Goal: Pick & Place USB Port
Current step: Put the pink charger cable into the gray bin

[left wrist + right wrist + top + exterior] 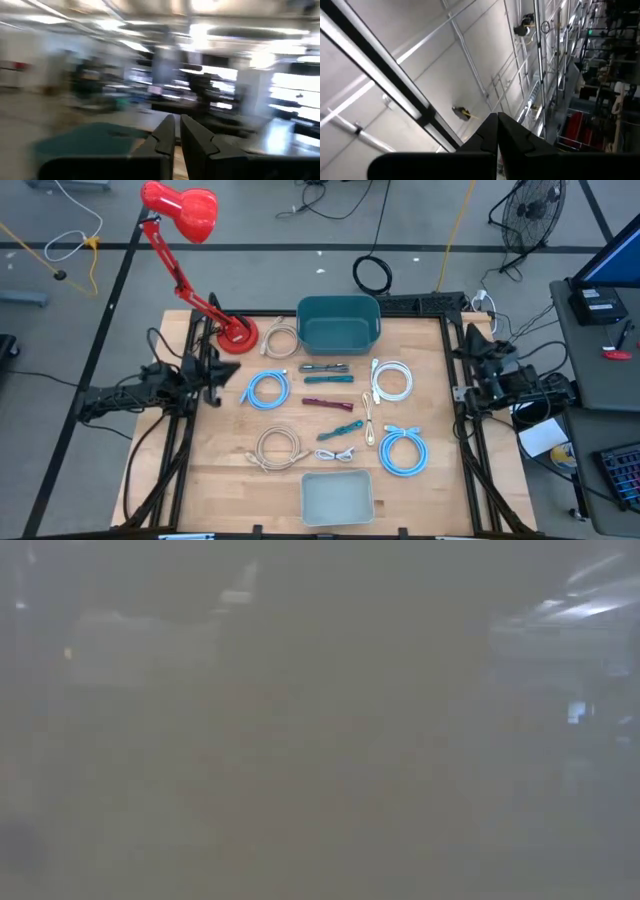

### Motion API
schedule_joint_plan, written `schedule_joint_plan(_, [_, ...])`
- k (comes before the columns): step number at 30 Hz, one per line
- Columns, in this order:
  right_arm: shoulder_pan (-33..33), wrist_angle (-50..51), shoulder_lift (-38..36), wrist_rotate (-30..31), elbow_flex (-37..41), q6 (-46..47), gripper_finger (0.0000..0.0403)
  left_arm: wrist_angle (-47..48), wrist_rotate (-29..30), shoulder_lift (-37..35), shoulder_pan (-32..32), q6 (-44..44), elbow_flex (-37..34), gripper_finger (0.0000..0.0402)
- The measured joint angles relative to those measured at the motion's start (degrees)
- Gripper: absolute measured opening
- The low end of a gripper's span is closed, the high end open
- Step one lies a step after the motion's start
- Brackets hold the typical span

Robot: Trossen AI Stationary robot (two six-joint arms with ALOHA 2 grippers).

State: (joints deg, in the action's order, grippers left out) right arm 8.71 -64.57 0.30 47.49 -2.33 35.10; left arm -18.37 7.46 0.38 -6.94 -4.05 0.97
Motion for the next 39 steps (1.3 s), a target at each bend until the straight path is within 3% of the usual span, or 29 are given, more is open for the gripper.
schedule_joint_plan(5, [-0.40,-1.94,0.29,1.11,-2.13,-3.14,0.0000,-4.03,13.58,0.02,-0.92,10.46,-0.03,0.0031])
schedule_joint_plan(12, [-1.48,-1.69,2.61,0.42,-6.07,-10.35,0.0000,-14.79,22.97,-0.02,-1.21,12.45,-0.01,0.0031])
schedule_joint_plan(14, [-1.67,-1.80,3.83,0.40,-7.29,-12.46,0.0000,-19.79,25.23,0.00,-1.22,5.32,0.00,0.0031])
schedule_joint_plan(17, [-1.68,-1.93,6.41,-0.20,-9.49,-15.63,0.0000,-26.66,30.24,0.00,-1.51,-12.21,0.00,0.0031])
schedule_joint_plan(20, [-1.68,-1.83,9.97,-4.81,-12.46,-18.92,0.0000,-30.60,29.02,0.15,-1.62,-29.03,0.14,0.0031])
schedule_joint_plan(22, [-1.68,-1.73,12.88,-9.04,-14.88,-21.37,0.0000,-30.14,25.40,0.31,-1.67,-33.57,0.61,0.0031])
schedule_joint_plan(26, [-1.66,2.24,20.04,-14.64,-21.03,-25.97,0.0000,-29.55,19.98,2.83,-1.64,-35.80,3.31,0.0031])
schedule_joint_plan(32, [-1.66,18.68,31.69,-14.50,-31.49,-33.71,0.0009,-28.18,14.12,11.22,-1.66,-33.76,12.74,0.0031])
schedule_joint_plan(34, [-1.66,24.84,35.05,-13.02,-34.76,-34.83,0.0026,-22.81,11.44,14.42,-1.66,-30.42,17.43,0.0031])
schedule_joint_plan(39, [-1.68,37.50,42.42,-13.04,-40.34,-38.16,0.0095,1.45,2.68,23.37,-1.66,-26.86,32.34,0.0040])
